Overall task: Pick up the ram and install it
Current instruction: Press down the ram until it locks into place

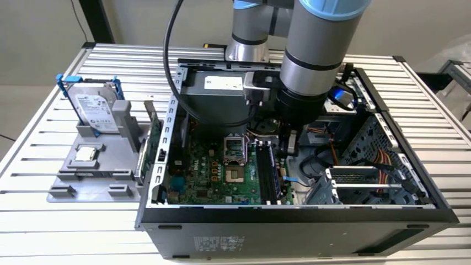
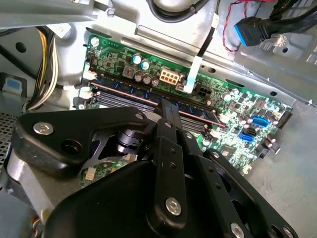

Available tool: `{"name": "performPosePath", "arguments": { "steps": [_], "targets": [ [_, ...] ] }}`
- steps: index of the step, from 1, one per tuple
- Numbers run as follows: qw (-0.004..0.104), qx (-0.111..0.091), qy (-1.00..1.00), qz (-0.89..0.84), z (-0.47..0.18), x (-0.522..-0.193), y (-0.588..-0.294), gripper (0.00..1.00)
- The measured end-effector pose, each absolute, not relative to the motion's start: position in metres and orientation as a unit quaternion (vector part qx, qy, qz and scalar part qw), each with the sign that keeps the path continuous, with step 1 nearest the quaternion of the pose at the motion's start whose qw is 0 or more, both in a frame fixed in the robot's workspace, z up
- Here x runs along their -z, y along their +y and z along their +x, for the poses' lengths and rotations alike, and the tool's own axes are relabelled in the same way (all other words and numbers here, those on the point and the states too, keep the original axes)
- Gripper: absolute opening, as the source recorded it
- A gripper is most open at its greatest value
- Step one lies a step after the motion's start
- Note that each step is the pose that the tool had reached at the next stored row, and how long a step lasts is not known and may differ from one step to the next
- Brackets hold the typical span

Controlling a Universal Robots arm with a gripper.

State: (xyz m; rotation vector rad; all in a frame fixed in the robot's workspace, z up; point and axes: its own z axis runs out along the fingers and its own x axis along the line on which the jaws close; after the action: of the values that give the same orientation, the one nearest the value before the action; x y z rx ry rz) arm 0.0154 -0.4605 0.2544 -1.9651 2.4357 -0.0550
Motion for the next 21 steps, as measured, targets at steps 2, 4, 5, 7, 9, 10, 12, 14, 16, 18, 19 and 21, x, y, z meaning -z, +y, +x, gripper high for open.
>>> {"name": "performPosePath", "arguments": {
  "steps": [2,4,5,7,9,10,12,14,16,18,19,21],
  "targets": [
    [0.006,0.018,0.776,-0.63,0.0153,-0.2537,-0.4605,0.0],
    [0.006,0.018,0.774,-0.633,0.0152,-0.2533,-0.4604,0.0],
    [0.006,0.018,0.773,-0.634,0.0152,-0.2532,-0.4604,0.0],
    [0.006,0.018,0.771,-0.636,0.015,-0.2528,-0.4604,0.0],
    [0.006,0.018,0.771,-0.637,0.0148,-0.2528,-0.4604,0.0],
    [0.006,0.018,0.77,-0.637,0.0148,-0.2527,-0.4604,0.0],
    [0.006,0.017,0.763,-0.646,0.0148,-0.2525,-0.4604,0.0],
    [0.006,0.017,0.756,-0.654,0.0145,-0.252,-0.4604,0.0],
    [0.006,0.017,0.753,-0.658,0.0141,-0.2519,-0.4604,0.0],
    [0.006,0.017,0.753,-0.658,0.0141,-0.2518,-0.4604,0.0],
    [0.006,0.017,0.753,-0.658,0.0141,-0.2518,-0.4604,0.0],
    [0.006,0.017,0.753,-0.658,0.0139,-0.2515,-0.4604,0.0]
  ]
}}
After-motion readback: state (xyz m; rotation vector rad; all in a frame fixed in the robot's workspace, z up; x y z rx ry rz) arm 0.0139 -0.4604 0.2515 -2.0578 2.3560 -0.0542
